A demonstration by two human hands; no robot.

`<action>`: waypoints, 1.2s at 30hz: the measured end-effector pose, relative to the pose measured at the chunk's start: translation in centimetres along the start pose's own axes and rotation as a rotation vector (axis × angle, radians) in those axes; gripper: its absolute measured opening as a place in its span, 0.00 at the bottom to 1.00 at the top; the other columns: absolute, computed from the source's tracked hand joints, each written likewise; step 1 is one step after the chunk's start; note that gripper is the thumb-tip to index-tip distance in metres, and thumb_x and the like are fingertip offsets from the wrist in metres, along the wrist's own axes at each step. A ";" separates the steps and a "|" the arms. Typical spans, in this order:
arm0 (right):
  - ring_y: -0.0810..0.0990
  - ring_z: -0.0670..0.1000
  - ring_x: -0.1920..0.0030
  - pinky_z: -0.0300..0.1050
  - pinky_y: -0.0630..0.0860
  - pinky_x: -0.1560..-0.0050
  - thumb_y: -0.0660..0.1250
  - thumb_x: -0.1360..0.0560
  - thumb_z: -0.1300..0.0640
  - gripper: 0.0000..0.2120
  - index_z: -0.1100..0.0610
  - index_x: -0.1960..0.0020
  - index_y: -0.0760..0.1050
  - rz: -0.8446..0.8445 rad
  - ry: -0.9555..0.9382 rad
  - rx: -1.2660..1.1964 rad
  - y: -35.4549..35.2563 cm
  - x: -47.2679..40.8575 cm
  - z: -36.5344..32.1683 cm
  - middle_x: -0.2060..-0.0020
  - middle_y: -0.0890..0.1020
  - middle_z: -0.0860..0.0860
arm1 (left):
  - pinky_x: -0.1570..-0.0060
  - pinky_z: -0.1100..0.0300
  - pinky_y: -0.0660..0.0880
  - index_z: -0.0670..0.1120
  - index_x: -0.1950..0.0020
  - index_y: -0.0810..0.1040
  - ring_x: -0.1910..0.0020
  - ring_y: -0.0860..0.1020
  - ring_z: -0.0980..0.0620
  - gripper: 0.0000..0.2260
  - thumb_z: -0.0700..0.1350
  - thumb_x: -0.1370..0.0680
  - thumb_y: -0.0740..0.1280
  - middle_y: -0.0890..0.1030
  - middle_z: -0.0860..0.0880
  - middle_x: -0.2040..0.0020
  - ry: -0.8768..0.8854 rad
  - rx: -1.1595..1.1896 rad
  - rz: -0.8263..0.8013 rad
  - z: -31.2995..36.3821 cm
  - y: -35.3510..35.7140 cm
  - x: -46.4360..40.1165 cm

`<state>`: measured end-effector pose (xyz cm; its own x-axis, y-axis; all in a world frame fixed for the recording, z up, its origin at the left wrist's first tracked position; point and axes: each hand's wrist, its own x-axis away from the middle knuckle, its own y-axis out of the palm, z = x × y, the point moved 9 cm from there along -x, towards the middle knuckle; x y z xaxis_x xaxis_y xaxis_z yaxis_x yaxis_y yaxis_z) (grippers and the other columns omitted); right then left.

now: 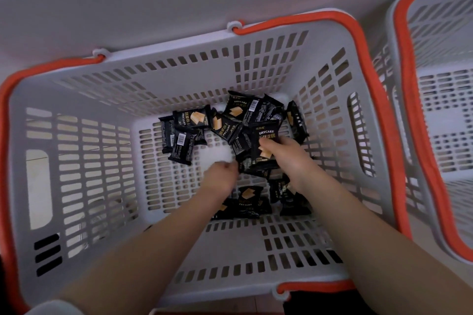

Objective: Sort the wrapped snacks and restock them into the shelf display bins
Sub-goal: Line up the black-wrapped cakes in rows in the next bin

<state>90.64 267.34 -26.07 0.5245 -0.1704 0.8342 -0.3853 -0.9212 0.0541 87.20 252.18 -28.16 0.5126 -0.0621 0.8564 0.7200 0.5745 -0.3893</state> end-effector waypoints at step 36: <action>0.80 0.42 0.58 0.35 0.76 0.60 0.71 0.29 0.62 0.09 0.50 0.52 0.78 -0.342 -0.830 0.603 8.3 29.7 -18.9 0.53 0.80 0.49 | 0.40 0.65 0.69 0.57 0.44 0.72 0.44 0.75 0.63 0.24 0.39 0.33 0.76 0.77 0.58 0.46 1.211 -0.241 -0.042 13.2 -19.4 30.3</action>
<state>88.62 261.22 9.50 0.9712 0.1540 0.1819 0.1978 -0.9465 -0.2549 82.61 249.97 9.85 0.4970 -0.8661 0.0535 0.7484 0.3966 -0.5316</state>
